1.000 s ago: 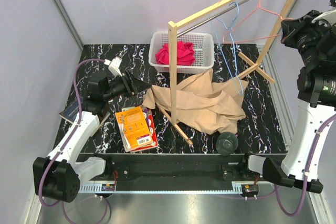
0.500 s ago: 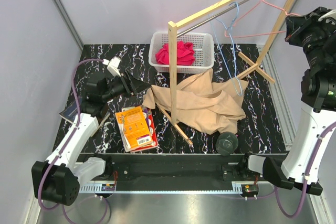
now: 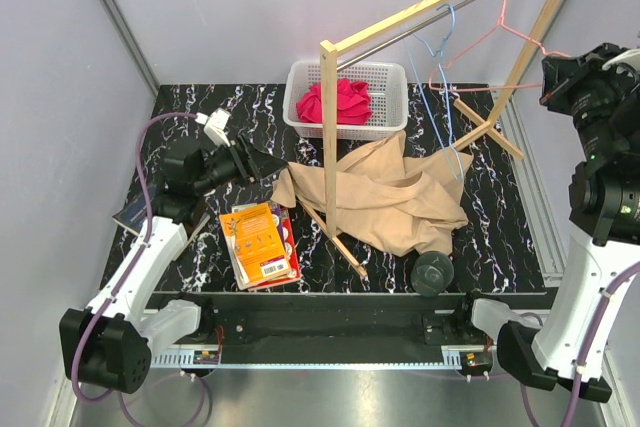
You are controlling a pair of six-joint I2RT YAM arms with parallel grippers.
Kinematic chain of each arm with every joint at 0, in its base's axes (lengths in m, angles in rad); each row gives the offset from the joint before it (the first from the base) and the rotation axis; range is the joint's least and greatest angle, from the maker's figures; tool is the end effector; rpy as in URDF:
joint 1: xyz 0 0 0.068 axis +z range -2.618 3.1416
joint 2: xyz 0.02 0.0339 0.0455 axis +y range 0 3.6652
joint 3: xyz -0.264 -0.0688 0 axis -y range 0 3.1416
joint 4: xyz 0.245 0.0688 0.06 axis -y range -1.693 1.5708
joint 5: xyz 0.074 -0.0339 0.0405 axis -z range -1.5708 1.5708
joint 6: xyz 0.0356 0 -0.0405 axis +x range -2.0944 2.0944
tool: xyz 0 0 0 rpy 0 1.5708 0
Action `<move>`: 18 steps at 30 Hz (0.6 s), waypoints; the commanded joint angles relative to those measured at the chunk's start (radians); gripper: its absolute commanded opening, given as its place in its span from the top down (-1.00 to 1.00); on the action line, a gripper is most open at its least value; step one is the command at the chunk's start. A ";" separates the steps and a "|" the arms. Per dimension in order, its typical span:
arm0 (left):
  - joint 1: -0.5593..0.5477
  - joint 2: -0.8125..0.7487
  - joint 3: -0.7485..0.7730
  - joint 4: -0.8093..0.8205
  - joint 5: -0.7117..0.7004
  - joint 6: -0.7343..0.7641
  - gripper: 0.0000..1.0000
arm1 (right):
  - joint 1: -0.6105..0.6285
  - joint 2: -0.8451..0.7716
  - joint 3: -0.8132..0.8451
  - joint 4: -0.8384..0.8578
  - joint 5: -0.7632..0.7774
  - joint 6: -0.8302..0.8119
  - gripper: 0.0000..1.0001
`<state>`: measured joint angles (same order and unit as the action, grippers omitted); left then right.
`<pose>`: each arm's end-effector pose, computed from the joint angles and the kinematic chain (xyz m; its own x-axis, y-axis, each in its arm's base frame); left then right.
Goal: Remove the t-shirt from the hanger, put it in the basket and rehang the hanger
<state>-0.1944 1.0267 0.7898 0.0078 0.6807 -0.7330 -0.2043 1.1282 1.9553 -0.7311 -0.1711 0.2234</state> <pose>0.2258 -0.0673 0.3171 -0.6684 -0.3984 -0.6281 0.4094 0.5080 -0.7578 0.1356 -0.0219 0.5835 0.0990 0.2024 -0.9743 0.0123 0.9788 0.2046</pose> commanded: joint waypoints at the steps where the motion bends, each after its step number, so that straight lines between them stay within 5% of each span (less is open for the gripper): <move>1: -0.011 -0.016 -0.003 0.029 0.013 0.015 -0.29 | -0.004 -0.063 -0.065 0.027 0.067 0.023 0.87; 4: -0.023 0.004 0.009 0.031 0.034 0.017 -0.30 | -0.004 -0.120 -0.159 0.024 0.076 0.057 0.15; 6: -0.036 0.010 0.014 0.029 0.034 0.024 -0.31 | -0.004 -0.153 -0.228 0.019 0.070 0.068 0.07; 12: -0.062 0.021 0.011 0.029 0.026 0.033 -0.32 | -0.004 -0.243 -0.395 -0.030 0.130 0.163 -0.92; 18: -0.071 0.010 -0.007 0.026 0.019 0.049 -0.33 | -0.004 -0.318 -0.551 -0.105 0.133 0.252 -0.99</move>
<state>-0.2588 1.0492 0.7898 0.0025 0.6899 -0.7147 -0.2050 0.8516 1.4841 -0.7956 -0.0631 0.3889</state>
